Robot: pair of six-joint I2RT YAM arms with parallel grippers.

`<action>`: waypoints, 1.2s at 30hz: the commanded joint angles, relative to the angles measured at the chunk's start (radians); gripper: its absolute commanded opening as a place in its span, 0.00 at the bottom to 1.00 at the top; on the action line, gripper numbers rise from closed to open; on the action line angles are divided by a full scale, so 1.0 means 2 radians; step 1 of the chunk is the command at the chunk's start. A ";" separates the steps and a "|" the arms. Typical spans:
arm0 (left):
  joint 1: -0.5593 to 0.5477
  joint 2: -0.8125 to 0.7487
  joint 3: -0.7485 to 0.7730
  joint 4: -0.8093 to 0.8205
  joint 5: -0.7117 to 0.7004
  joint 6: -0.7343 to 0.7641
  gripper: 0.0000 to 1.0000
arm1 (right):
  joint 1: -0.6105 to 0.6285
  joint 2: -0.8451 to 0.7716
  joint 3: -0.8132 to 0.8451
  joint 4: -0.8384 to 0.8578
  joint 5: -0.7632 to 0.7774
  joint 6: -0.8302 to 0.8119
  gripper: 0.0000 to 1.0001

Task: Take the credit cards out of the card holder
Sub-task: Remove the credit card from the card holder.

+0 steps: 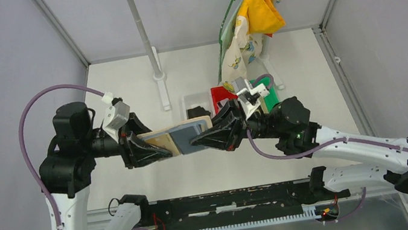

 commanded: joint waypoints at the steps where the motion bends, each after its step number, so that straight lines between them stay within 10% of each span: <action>1: 0.000 -0.004 0.017 0.084 0.066 -0.100 0.33 | -0.001 -0.008 -0.021 0.124 0.026 0.053 0.00; 6: 0.000 -0.004 0.019 0.097 0.076 -0.125 0.03 | -0.001 -0.027 -0.060 0.144 0.066 0.054 0.07; 13: 0.000 0.011 0.022 0.100 0.057 -0.144 0.02 | -0.003 -0.048 -0.037 0.027 0.133 0.005 0.64; 19: 0.000 0.018 0.024 0.036 -0.056 -0.077 0.02 | -0.004 -0.085 0.046 -0.087 0.197 -0.062 0.66; 24: -0.001 0.042 0.018 -0.023 -0.132 -0.018 0.02 | -0.004 -0.026 0.096 -0.107 0.082 -0.025 0.59; 36: 0.000 0.063 0.055 -0.129 -0.129 0.079 0.02 | -0.010 0.071 0.106 -0.093 -0.015 0.030 0.53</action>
